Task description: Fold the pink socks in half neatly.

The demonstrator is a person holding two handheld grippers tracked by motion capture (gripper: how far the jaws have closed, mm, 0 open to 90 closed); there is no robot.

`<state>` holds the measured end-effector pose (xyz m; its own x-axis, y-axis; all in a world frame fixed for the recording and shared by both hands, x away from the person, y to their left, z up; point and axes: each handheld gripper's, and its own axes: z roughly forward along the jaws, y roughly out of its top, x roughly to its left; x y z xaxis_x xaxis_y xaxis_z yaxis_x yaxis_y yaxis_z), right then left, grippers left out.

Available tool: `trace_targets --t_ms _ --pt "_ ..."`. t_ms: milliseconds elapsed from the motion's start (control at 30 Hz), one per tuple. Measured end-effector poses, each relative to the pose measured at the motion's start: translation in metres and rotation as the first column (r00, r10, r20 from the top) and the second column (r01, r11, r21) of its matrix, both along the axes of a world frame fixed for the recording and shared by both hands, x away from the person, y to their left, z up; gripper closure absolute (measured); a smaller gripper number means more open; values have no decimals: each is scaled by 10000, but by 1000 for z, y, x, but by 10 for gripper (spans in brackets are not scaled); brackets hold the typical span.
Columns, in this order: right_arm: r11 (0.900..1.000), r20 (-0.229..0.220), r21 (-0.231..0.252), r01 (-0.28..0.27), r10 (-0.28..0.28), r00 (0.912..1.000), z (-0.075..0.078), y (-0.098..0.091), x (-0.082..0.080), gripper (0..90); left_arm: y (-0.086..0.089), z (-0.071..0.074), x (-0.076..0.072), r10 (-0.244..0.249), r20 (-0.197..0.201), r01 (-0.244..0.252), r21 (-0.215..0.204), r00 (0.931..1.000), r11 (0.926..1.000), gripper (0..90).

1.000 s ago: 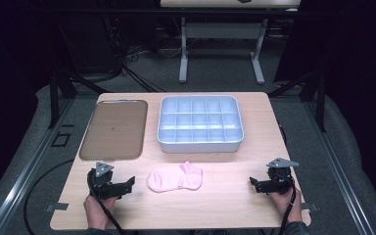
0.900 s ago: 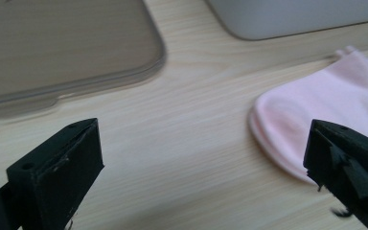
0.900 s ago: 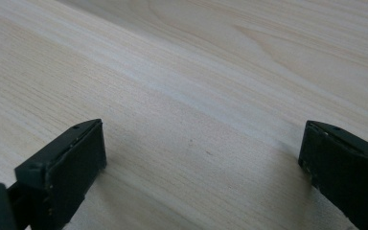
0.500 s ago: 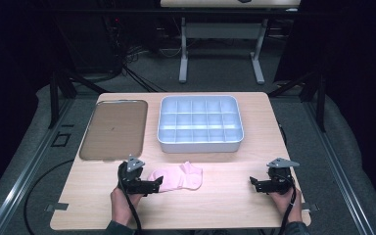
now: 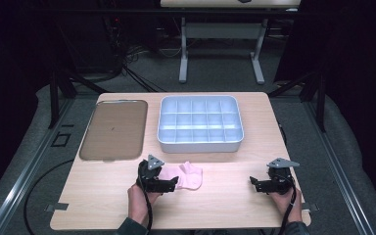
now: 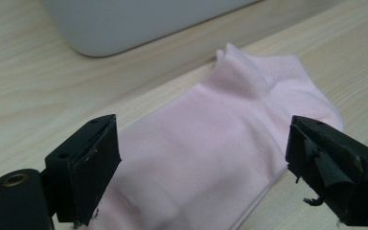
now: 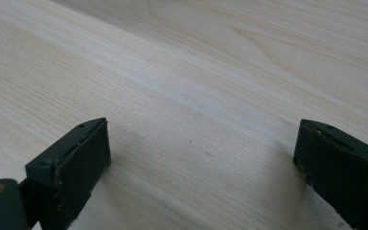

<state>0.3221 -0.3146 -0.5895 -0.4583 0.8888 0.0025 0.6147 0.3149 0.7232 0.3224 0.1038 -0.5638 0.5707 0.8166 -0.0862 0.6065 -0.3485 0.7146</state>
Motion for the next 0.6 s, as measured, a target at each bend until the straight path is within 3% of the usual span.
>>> trace_targets --t_ms 367,600 --pt "10000 -2 -1 71 -71 10000 0 0 0 64 -18 -13 2 -117 -255 134 685 9996 9976 181" --pt "10000 10 42 68 -68 10000 0 0 0 68 -20 -13 -1 -8 1 7 1090 10000 9940 260"
